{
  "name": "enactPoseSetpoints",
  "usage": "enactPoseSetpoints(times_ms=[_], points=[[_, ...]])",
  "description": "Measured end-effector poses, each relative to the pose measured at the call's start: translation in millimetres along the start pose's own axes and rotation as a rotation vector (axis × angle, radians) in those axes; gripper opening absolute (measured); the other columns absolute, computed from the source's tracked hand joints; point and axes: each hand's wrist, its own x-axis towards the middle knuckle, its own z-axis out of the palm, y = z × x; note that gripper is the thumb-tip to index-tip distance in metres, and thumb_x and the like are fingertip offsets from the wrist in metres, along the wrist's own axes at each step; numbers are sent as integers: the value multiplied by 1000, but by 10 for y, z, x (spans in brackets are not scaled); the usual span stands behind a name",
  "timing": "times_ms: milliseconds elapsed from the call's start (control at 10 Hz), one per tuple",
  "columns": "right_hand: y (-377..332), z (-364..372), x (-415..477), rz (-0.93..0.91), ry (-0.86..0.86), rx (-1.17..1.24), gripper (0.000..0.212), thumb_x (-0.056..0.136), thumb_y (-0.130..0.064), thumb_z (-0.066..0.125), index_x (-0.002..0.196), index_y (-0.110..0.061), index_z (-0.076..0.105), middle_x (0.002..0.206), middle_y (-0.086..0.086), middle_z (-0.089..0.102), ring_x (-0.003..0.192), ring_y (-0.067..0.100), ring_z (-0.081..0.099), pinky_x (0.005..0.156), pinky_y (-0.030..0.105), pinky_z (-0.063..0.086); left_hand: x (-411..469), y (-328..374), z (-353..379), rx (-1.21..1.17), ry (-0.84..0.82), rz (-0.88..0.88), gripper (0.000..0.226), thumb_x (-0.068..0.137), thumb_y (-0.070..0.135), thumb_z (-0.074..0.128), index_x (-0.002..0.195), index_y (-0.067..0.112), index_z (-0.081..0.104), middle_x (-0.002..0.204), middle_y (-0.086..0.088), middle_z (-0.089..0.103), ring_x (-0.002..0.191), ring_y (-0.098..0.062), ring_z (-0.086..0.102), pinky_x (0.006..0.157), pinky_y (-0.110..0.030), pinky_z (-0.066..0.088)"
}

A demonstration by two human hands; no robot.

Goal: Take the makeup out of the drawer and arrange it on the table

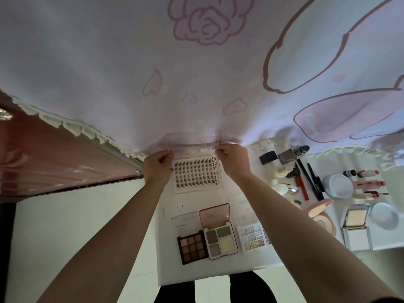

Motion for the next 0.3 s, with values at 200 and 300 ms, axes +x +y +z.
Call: enactPoseSetpoints(times_ms=[200, 300], points=[[15, 24, -30, 27, -1, 39, 27, 98, -16, 60, 122, -16, 72, 115, 2, 75, 103, 19, 71, 94, 22, 49, -53, -53, -10, -50, 5, 23, 18, 94, 17, 63, 88, 31, 72, 79, 8, 71, 63, -8, 68, 80, -40, 61], [36, -4, -117, 99, -76, 132, 38, 100, -12, 55, 138, -15, 59, 126, 5, 70, 113, 19, 67, 104, 27, 47, -133, -24, -60, 46, -19, 12, 19, 96, 25, 53, 88, 24, 70, 86, -1, 71, 77, -19, 69, 82, -41, 59]])
